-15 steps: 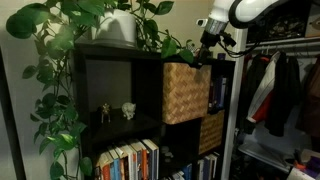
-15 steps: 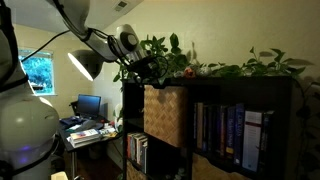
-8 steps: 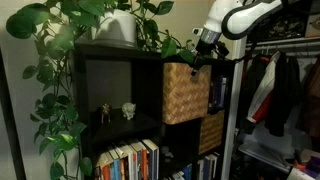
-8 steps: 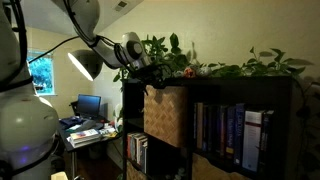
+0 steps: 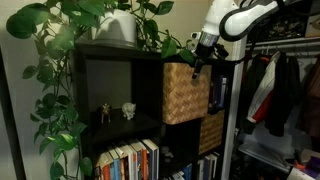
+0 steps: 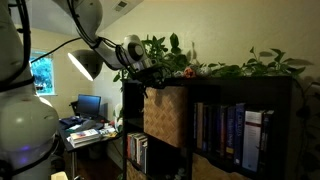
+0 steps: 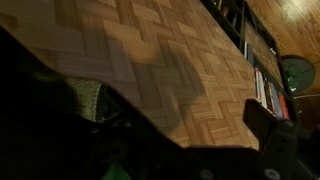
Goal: Put the three pairs of socks in the basket in the shelf
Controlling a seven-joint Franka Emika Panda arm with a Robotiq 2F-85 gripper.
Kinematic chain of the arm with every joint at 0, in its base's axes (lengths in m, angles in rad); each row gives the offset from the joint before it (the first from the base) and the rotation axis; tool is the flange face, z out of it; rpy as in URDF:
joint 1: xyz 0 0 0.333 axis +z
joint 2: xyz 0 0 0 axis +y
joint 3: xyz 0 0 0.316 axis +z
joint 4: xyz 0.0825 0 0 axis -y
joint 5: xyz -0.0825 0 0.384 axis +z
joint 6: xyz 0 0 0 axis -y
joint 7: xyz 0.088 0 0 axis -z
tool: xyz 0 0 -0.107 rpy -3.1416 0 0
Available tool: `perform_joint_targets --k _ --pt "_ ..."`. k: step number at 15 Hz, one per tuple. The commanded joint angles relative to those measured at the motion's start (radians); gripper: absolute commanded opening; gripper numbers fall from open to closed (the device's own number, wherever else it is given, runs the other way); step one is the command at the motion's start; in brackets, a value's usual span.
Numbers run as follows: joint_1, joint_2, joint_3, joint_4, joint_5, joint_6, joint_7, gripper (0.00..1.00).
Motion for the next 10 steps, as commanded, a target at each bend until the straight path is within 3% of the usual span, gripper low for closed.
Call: perform_joint_targets --k 1,10 --pt "0.012 -0.022 0.002 0.002 0.021 -0.099 -0.019 1.00" --pt "0.038 -0.059 0.000 0.009 0.085 -0.219 -0.043 1.00"
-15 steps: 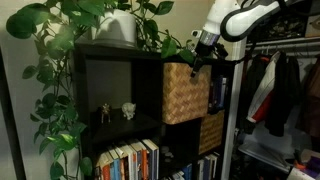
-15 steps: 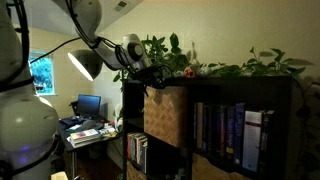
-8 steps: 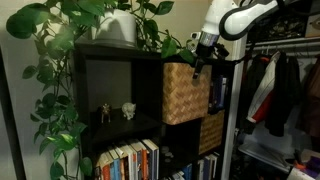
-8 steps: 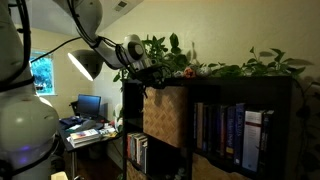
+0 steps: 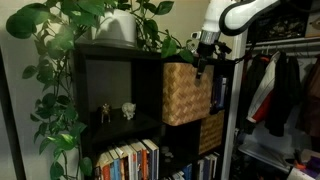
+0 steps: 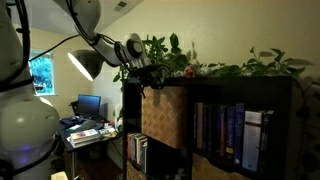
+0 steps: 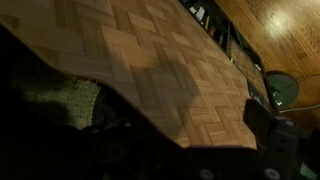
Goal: Put the three pairs of socks in the basket in the shelf
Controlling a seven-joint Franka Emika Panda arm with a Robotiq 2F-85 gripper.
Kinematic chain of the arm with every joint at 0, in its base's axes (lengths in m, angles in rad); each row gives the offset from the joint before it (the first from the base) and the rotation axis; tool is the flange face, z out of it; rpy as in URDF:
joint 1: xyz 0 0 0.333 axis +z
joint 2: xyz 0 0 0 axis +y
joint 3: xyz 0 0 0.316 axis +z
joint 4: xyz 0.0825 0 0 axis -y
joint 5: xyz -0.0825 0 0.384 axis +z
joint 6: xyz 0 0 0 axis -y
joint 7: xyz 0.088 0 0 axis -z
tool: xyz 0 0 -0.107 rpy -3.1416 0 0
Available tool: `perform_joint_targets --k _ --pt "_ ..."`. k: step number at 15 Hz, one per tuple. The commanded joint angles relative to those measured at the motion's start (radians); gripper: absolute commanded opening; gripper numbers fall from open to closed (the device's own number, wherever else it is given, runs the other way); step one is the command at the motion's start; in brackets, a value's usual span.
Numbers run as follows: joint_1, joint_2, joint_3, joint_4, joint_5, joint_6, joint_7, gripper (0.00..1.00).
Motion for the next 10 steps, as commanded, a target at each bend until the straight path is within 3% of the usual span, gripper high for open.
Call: perform_joint_targets --k 1,10 --pt "0.027 -0.048 -0.003 -0.017 0.066 -0.091 -0.021 1.00" --pt "0.028 -0.075 -0.004 -0.023 0.090 -0.131 -0.013 1.00"
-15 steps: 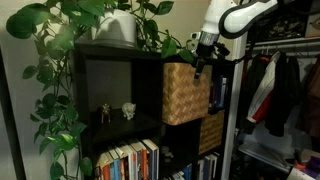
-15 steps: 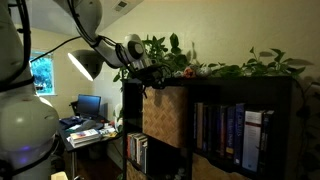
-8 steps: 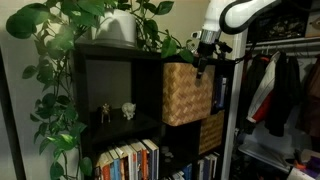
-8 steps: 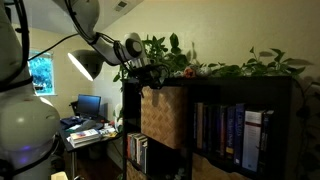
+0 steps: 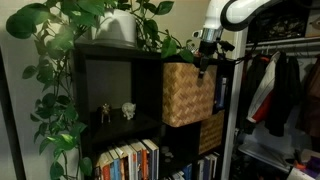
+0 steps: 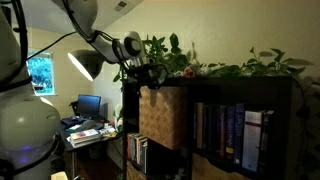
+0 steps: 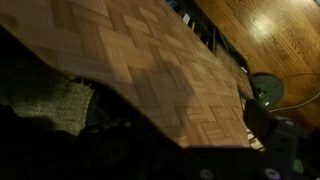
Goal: Put the three pairs of socks in the basket in the shelf
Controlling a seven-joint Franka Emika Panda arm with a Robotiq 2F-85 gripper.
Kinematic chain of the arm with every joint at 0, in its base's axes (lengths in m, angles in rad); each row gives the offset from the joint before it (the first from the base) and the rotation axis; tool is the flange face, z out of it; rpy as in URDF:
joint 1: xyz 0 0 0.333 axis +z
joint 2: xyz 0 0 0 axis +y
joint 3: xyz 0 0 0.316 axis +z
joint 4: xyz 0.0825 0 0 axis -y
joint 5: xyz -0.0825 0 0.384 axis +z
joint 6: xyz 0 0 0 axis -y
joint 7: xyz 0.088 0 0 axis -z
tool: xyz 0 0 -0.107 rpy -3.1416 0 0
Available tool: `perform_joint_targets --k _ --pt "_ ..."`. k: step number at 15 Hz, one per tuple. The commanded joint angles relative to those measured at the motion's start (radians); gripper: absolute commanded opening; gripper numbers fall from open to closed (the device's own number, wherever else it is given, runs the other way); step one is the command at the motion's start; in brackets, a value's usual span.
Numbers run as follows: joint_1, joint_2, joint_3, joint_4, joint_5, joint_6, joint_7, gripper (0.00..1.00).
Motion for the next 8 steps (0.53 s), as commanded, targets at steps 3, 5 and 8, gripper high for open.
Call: perform_joint_targets --k 3,5,8 --pt "0.011 -0.050 -0.002 -0.019 0.022 -0.060 -0.002 1.00" --pt "0.001 -0.050 0.003 -0.014 0.002 -0.051 0.022 1.00" --pt "-0.021 -0.047 0.016 0.007 -0.045 -0.029 0.094 1.00"
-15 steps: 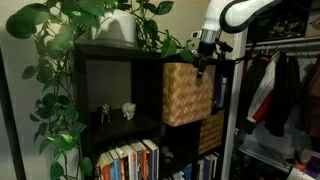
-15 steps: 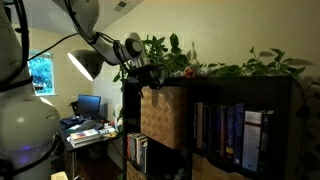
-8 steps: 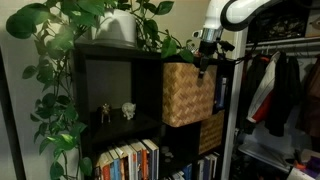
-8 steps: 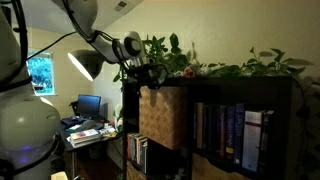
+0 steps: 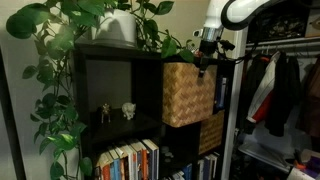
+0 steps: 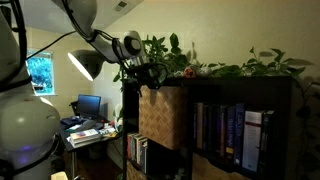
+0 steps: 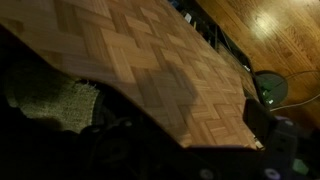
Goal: Put the three pairs of socks in the basket in the shelf
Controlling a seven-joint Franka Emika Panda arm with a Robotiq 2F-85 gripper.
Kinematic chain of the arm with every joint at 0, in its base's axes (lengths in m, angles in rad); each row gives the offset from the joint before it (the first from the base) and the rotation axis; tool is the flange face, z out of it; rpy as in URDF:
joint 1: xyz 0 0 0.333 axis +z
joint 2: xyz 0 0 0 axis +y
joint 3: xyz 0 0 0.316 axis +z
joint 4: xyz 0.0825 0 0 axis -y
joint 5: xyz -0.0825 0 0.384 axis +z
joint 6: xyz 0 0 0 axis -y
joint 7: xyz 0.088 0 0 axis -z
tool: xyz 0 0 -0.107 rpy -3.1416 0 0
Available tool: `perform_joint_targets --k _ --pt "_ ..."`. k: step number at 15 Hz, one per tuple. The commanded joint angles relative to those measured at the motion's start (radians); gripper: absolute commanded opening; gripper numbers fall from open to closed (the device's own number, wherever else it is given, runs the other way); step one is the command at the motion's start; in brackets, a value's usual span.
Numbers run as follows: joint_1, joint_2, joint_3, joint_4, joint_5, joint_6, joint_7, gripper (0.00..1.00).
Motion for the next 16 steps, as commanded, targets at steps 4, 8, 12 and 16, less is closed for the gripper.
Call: perform_joint_targets --k 4,8,12,16 --pt "-0.033 -0.051 0.022 0.038 -0.086 -0.032 0.137 1.00" --pt "-0.063 -0.058 0.017 0.085 -0.131 -0.019 0.205 1.00" --pt "-0.113 -0.045 0.010 0.139 -0.188 0.005 0.267 1.00" --pt "-0.159 -0.032 0.012 0.184 -0.233 -0.004 0.326 1.00"
